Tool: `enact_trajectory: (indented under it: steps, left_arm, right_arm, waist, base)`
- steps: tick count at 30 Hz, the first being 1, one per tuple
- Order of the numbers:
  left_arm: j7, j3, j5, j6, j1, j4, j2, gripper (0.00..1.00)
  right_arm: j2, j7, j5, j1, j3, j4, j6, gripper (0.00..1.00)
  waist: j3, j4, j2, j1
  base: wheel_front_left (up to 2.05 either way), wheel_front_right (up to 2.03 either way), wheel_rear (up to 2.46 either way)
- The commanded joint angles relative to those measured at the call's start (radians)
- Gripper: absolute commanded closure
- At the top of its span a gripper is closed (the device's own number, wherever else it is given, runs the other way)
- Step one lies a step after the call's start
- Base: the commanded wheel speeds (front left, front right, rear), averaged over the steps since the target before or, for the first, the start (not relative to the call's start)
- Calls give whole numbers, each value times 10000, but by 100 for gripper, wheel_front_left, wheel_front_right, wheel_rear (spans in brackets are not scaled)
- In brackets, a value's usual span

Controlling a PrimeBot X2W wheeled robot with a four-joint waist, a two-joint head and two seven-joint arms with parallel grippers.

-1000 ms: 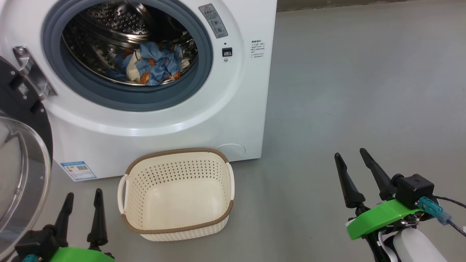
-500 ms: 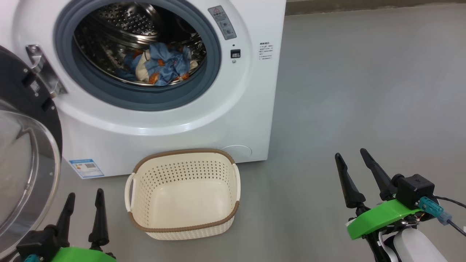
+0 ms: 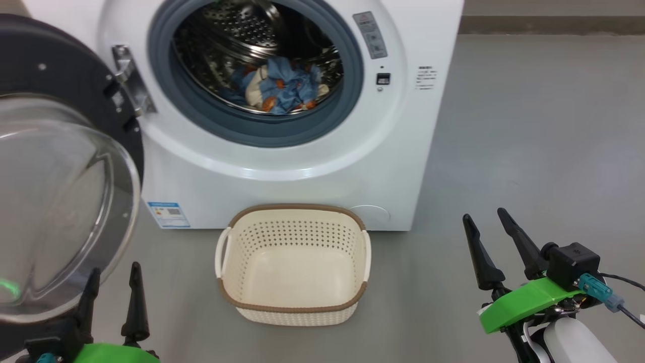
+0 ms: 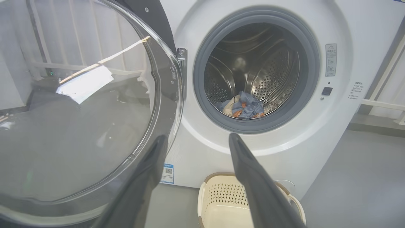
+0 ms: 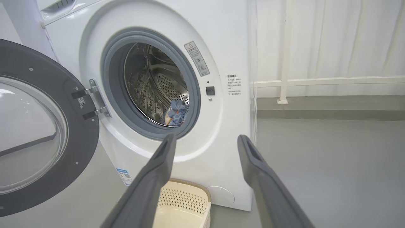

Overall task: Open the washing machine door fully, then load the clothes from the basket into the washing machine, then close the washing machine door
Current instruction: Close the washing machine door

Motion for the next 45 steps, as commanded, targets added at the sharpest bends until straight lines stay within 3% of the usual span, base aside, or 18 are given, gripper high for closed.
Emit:
enact_trajectory:
  steps: [1,29,45]
  left_arm:
    - [-65,407,175,-34,-185,-220,150,0]
    - [-65,605,787,-34,-200,-18,-159,0]
    - [-65,588,804,-35,-210,53,-133,0]
  right_arm:
    - [-61,-80,139,-37,240,-178,75,0]
    - [-82,-80,312,-42,555,23,75,0]
    - [-78,-80,424,-48,743,74,75,0]
  waist:
    - [-131,546,0,0]
    - [-284,2998,0,0]
    - [-390,3438,0,0]
  base:
    - [0,0,0]
    - [0,0,0]
    - [0,0,0]
